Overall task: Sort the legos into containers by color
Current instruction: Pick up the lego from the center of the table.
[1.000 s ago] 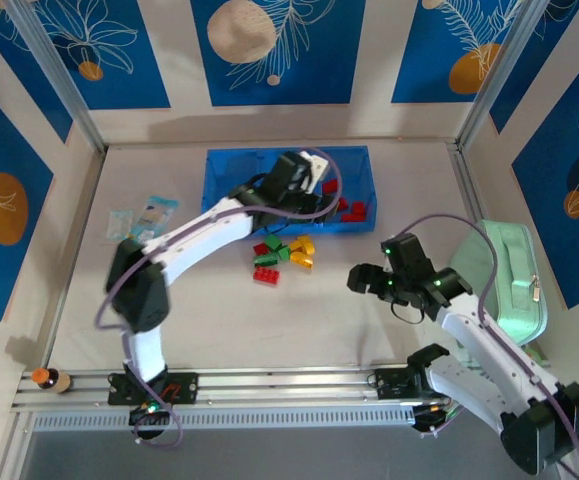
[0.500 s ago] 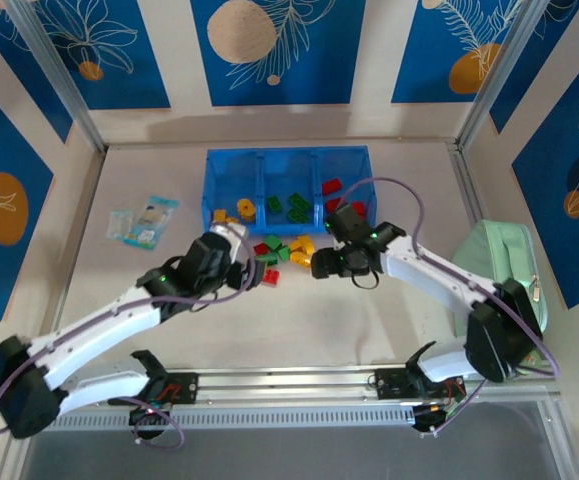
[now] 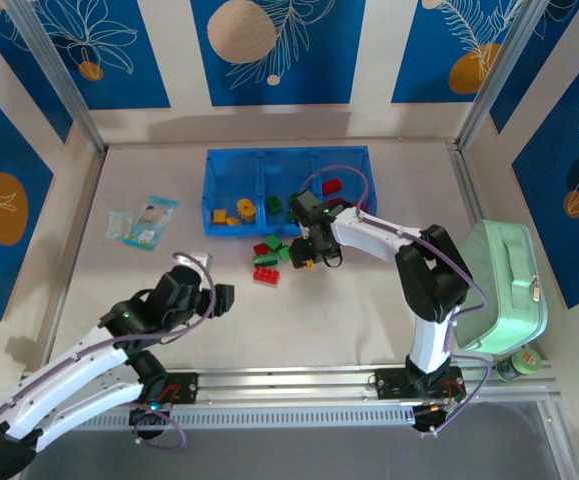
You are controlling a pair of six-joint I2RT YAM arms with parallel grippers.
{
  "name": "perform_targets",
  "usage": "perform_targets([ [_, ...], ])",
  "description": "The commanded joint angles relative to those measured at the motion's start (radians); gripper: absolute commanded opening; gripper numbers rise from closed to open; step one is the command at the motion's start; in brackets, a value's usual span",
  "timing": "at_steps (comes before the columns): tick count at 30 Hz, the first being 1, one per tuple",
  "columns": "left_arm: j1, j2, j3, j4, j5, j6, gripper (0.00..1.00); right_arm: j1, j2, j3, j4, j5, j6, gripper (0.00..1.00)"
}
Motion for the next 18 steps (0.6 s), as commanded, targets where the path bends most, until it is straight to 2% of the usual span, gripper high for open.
perform_targets([
  [1, -0.005, 0.010, -0.022, -0.003, 0.034, -0.045, 0.81, 0.011, 0.047, 0.062, -0.039, 0.021, -0.043, 0.64],
  [6, -0.005, 0.007, -0.035, 0.002, 0.035, -0.042, 0.81, 0.021, 0.123, 0.112, -0.051, 0.033, -0.053, 0.61],
  [11, -0.005, 0.007, -0.048, 0.009, 0.033, -0.035, 0.81, 0.042, 0.156, 0.119, -0.053, 0.049, -0.042, 0.50],
  [18, -0.006, 0.009, -0.068, 0.023, 0.030, -0.032, 0.80, 0.107, 0.105, 0.102, -0.105, 0.148, 0.012, 0.26],
])
